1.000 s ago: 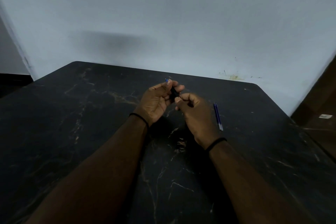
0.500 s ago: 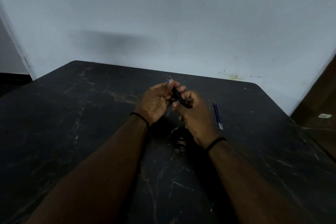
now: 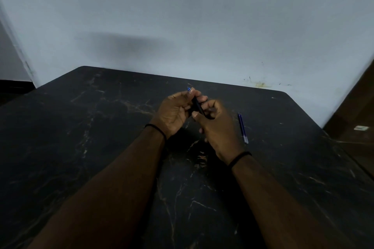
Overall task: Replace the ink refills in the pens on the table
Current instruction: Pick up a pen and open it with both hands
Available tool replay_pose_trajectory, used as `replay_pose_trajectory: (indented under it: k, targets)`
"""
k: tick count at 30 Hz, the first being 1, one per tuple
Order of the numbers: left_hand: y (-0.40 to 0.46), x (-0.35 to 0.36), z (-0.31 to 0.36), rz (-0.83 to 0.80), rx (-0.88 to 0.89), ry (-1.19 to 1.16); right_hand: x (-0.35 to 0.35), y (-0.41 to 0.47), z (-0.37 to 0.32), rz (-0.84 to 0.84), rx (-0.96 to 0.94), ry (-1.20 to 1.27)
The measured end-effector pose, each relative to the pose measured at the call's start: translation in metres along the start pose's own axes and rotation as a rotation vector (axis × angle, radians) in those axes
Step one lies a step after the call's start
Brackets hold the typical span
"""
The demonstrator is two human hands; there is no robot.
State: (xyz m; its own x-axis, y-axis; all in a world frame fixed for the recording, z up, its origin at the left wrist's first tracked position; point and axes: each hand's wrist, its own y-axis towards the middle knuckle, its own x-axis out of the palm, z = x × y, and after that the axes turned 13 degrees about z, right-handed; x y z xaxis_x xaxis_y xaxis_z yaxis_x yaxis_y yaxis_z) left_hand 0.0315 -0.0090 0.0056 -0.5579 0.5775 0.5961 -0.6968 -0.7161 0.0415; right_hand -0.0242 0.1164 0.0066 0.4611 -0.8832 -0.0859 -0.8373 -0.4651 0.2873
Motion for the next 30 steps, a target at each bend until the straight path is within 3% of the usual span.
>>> replay_pose_trajectory:
  k: [6,15,21,30]
  targets:
    - [-0.0023,0.0007,0.0024,0.006,0.005,0.064,0.0006,0.0009,0.0006,0.015,-0.067,-0.134]
    - [0.0009,-0.0009,-0.0004,0.002,0.007,0.051,0.0019,0.0025,0.0018,0.053,-0.063,-0.025]
    - [0.0027,-0.0018,-0.0021,-0.018,0.025,0.036,0.0001,0.0031,0.0002,0.001,-0.085,-0.242]
    - [0.0048,-0.0017,-0.0049,-0.040,0.027,0.022,0.0000,0.0026,0.0037,0.064,-0.055,-0.081]
